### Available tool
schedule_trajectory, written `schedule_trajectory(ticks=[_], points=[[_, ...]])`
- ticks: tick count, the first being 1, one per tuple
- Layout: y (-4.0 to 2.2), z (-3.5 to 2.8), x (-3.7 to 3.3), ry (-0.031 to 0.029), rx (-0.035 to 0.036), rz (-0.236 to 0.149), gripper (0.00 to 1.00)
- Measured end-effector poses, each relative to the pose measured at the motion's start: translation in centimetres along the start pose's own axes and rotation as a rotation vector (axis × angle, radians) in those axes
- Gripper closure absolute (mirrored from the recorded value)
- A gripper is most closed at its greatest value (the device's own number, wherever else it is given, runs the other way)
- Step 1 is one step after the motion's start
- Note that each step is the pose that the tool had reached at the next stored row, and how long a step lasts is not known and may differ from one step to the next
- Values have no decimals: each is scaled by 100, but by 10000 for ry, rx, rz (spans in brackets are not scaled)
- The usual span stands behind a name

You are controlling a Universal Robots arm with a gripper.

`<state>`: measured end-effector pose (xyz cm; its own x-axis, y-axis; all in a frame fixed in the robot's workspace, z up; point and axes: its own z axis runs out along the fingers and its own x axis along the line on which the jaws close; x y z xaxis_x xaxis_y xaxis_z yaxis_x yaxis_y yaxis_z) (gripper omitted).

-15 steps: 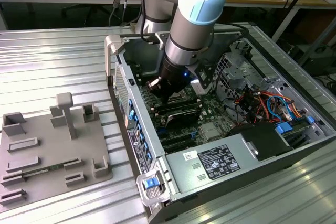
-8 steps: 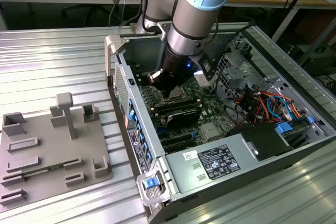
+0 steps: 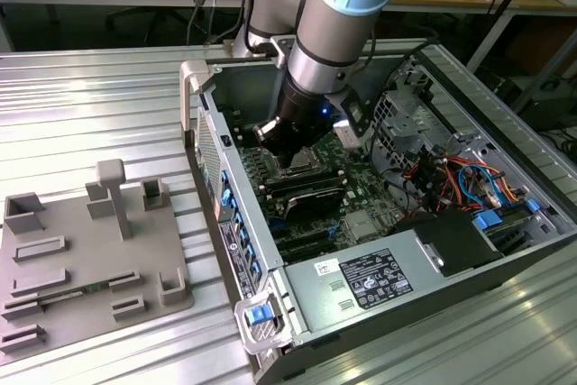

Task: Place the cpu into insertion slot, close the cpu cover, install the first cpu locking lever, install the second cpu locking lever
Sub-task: 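Install the second cpu locking lever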

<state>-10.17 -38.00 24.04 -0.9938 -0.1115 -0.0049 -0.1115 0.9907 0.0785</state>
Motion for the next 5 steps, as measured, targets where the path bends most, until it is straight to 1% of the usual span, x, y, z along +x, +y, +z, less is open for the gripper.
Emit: schedule_trajectory(ticks=[5], points=[[1, -17, 0, 0, 1, 0, 89]])
